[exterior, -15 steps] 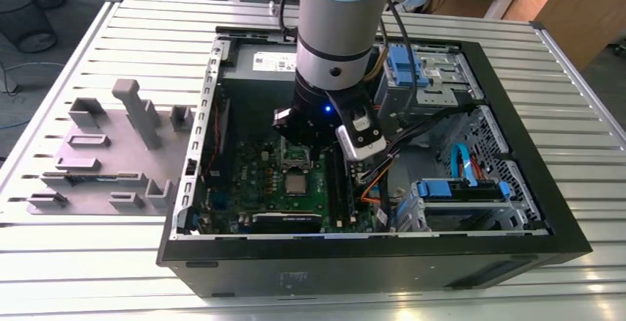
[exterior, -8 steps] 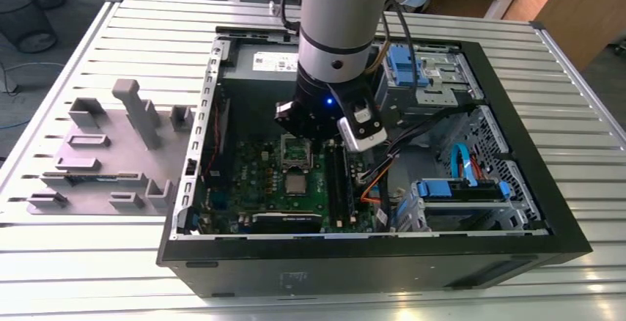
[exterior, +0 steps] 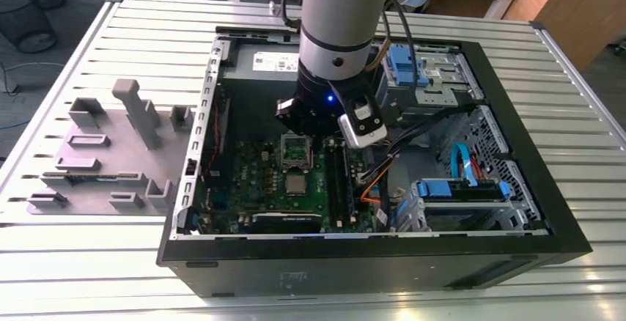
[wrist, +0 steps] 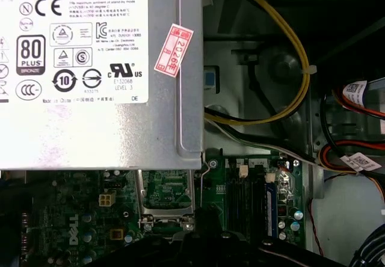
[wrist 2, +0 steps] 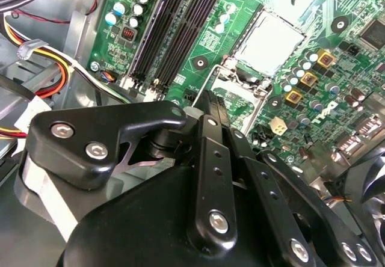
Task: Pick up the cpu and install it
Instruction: 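Close the cpu cover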
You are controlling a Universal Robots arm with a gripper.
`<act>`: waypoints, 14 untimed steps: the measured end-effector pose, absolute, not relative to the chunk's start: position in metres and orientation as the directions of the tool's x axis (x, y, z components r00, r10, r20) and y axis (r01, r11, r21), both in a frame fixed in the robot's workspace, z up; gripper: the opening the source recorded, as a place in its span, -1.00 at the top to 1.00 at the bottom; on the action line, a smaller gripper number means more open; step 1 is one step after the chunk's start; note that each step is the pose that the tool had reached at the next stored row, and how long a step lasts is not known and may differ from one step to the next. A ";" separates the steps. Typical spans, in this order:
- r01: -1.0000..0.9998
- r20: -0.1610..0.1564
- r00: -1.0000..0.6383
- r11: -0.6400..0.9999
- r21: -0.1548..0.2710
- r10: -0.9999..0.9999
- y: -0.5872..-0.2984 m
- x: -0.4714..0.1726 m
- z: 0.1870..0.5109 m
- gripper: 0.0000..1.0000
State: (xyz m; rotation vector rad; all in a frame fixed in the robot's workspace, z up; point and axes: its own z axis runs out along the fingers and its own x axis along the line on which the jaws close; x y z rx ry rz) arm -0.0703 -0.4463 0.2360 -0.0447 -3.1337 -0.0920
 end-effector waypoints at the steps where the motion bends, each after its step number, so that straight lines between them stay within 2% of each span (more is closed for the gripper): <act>1: 0.029 0.007 -1.000 0.998 0.059 0.028 -0.446 -0.070 0.236 0.79; 14: 0.017 0.007 -1.000 0.998 0.061 0.017 -0.445 -0.070 0.236 0.79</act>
